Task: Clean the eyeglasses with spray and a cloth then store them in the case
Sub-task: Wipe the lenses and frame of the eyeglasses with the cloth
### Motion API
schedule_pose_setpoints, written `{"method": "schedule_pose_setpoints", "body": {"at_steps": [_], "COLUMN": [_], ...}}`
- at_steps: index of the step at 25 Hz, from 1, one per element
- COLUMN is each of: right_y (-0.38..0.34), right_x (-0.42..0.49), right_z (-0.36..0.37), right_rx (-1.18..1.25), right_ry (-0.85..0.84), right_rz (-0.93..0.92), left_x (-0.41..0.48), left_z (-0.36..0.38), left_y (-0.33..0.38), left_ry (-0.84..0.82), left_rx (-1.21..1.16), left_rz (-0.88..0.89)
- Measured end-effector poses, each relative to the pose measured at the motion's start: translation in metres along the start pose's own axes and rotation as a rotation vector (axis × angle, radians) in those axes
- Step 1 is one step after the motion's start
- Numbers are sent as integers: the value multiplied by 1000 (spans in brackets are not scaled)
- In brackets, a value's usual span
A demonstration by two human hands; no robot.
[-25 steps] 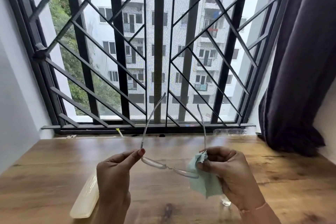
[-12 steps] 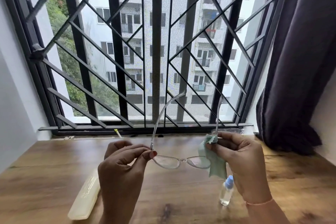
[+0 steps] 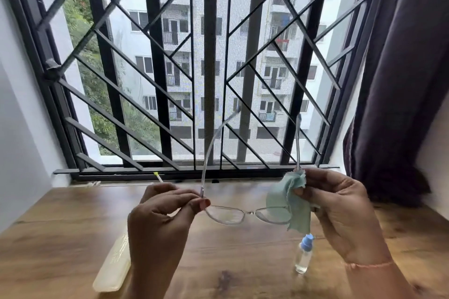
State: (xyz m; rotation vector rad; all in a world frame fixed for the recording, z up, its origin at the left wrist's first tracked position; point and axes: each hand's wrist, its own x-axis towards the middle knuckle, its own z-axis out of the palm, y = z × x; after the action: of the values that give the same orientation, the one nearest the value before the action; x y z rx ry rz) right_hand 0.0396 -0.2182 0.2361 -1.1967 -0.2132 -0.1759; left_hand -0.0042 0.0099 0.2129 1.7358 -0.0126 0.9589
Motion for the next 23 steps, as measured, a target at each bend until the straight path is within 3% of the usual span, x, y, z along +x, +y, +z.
{"method": "schedule_pose_setpoints", "body": {"at_steps": [3, 6, 15, 18, 21, 23], "right_y": [-4, -3, -7, 5, 22, 35], "right_x": [-4, -12, -15, -16, -16, -15], "right_z": [-8, -4, 13, 17, 21, 22], "right_rx": [208, 288, 457, 437, 353, 342], "right_ry": [-199, -374, -429, -395, -309, -236], "right_rz": [233, 371, 402, 417, 419, 420], "left_x": [4, -1, -3, -5, -4, -10], "left_z": [1, 4, 6, 7, 1, 2], "left_y": [-9, -21, -33, -32, -11, 13], "left_ry": [-102, -276, -452, -296, -64, -66], "left_rx": [-342, -369, -203, 55, 351, 409], "left_rz": [-404, -611, -672, -507, -112, 146]}}
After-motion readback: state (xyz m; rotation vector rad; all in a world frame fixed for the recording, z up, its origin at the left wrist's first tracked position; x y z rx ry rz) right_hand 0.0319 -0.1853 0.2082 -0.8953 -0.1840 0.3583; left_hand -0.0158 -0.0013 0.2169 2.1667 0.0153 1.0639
